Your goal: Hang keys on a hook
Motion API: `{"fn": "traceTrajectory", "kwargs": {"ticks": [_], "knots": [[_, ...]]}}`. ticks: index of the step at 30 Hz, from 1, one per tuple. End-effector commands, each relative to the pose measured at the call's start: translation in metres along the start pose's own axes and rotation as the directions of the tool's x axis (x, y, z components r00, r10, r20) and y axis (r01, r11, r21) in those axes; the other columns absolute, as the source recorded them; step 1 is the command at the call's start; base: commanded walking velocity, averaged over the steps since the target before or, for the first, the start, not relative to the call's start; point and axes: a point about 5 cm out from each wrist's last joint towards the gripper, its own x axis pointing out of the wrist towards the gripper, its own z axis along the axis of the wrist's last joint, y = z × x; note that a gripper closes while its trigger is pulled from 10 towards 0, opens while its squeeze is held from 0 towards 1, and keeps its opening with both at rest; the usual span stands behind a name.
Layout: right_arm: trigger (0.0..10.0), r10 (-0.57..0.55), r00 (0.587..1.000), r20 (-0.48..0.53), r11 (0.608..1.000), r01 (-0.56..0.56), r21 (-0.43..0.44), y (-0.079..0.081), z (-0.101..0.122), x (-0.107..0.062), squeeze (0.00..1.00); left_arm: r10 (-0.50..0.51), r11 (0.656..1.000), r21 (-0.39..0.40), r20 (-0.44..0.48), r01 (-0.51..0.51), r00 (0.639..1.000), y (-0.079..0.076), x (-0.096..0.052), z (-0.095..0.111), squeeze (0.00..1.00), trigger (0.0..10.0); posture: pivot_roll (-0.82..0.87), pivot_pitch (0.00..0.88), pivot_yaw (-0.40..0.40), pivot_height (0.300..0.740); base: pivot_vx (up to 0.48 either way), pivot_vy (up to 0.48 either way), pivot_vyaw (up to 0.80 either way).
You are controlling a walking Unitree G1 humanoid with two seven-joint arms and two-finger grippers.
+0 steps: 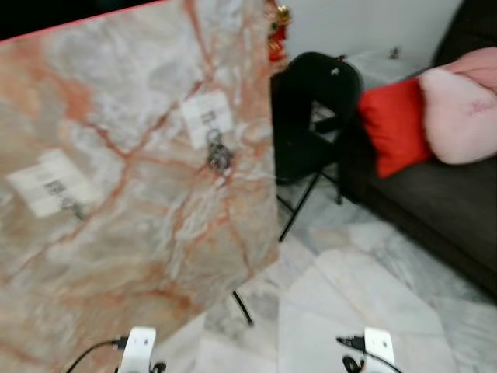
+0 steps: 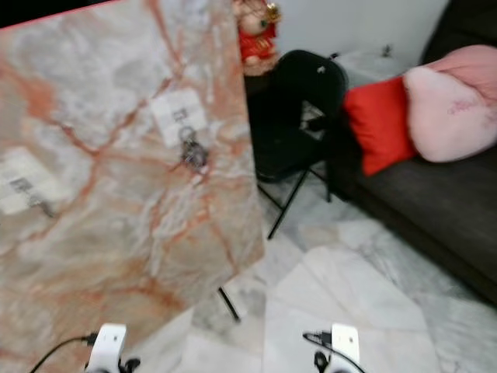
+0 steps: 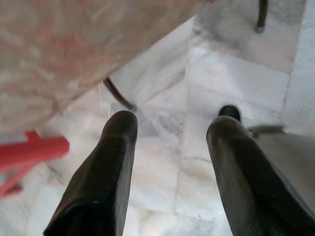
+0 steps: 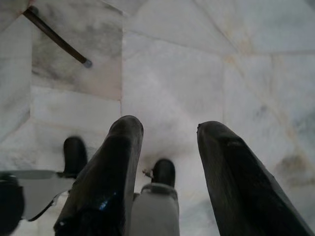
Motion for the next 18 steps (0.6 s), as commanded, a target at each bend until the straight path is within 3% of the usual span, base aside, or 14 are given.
{"fn": "traceTrajectory", "kwargs": {"ticks": [1, 18], "knots": [[10.0, 0.023, 1.000, -0.005, 1.000, -0.023, -0.012, 0.0065, 0.0006, 0.0007, 0.00, 0.027, 1.000, 0.010, -0.015, -0.027, 1.000, 0.0056, -0.0013, -0.0056, 0.00, 10.0, -0.05, 0.000, 0.056, 0.740, 0.000, 0.000, 0.80], [10.0, 0.030, 1.000, -0.005, 0.999, -0.030, -0.032, 0.0044, 0.0026, 0.0008, 0.00, 0.040, 0.999, -0.030, -0.017, -0.041, 0.999, -0.0003, -0.0012, -0.0081, 0.00, 10.0, -0.04, 0.000, 0.040, 0.740, 0.000, 0.000, 0.80]]}}
